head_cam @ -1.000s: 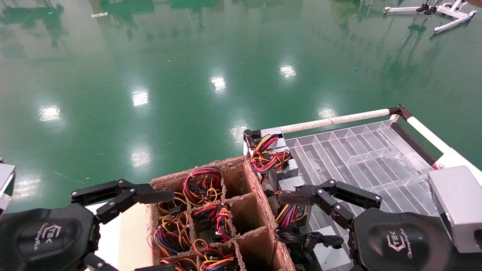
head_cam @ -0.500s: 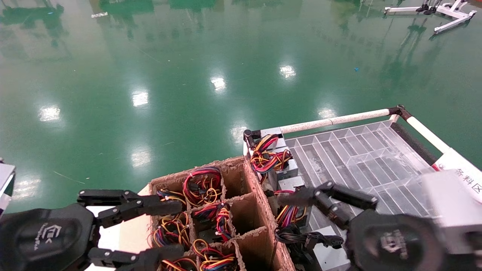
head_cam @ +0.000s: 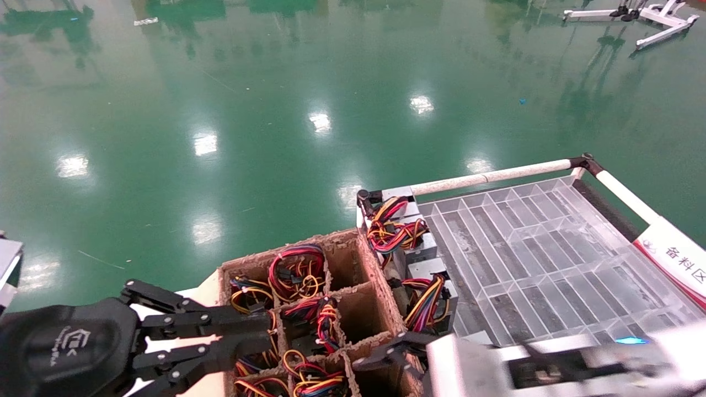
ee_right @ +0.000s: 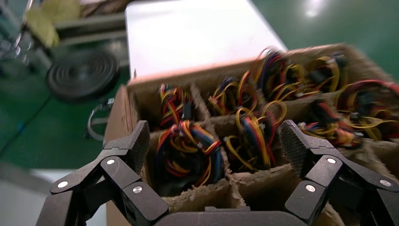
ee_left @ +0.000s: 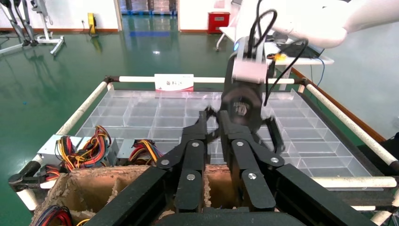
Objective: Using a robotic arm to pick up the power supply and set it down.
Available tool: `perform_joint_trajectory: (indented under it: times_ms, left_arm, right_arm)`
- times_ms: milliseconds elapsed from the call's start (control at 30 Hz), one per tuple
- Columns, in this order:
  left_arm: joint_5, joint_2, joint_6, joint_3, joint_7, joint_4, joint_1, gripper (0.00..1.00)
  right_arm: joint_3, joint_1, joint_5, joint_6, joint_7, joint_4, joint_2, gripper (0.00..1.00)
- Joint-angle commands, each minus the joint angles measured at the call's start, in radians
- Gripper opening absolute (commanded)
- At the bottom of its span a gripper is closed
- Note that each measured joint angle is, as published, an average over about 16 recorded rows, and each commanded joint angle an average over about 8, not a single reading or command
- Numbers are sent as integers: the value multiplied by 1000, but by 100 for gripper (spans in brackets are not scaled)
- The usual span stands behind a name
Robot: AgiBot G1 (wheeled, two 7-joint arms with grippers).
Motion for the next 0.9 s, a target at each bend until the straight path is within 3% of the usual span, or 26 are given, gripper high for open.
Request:
perform_joint_trajectory:
  times_ms: [33, 167, 200, 433, 700, 767, 900]
  left_arm:
    - [0, 0, 0, 0, 0, 0, 0, 0]
    - [0, 0, 0, 0, 0, 0, 0, 0]
    - [0, 0, 0, 0, 0, 0, 0, 0]
    - [0, 0, 0, 0, 0, 0, 0, 2]
    - [0, 0, 0, 0, 0, 0, 0, 11]
    - [0, 0, 0, 0, 0, 0, 0, 21]
    - [0, 0, 0, 0, 0, 0, 0, 66]
  right_arm:
    - [-31, 32, -54, -14, -9, -16, -35, 53]
    - [-85, 77, -98, -42, -18, -56, -87, 5]
    - [-98, 86, -103, -47, -19, -65, -97, 0]
    - [-177, 134, -121, -52, -19, -107, -132, 0]
    - [-236, 164, -132, -44, -24, -139, -140, 0]
    - [-244, 168, -131, -42, -27, -147, -141, 0]
    - [-258, 174, -131, -38, -36, -163, -142, 0]
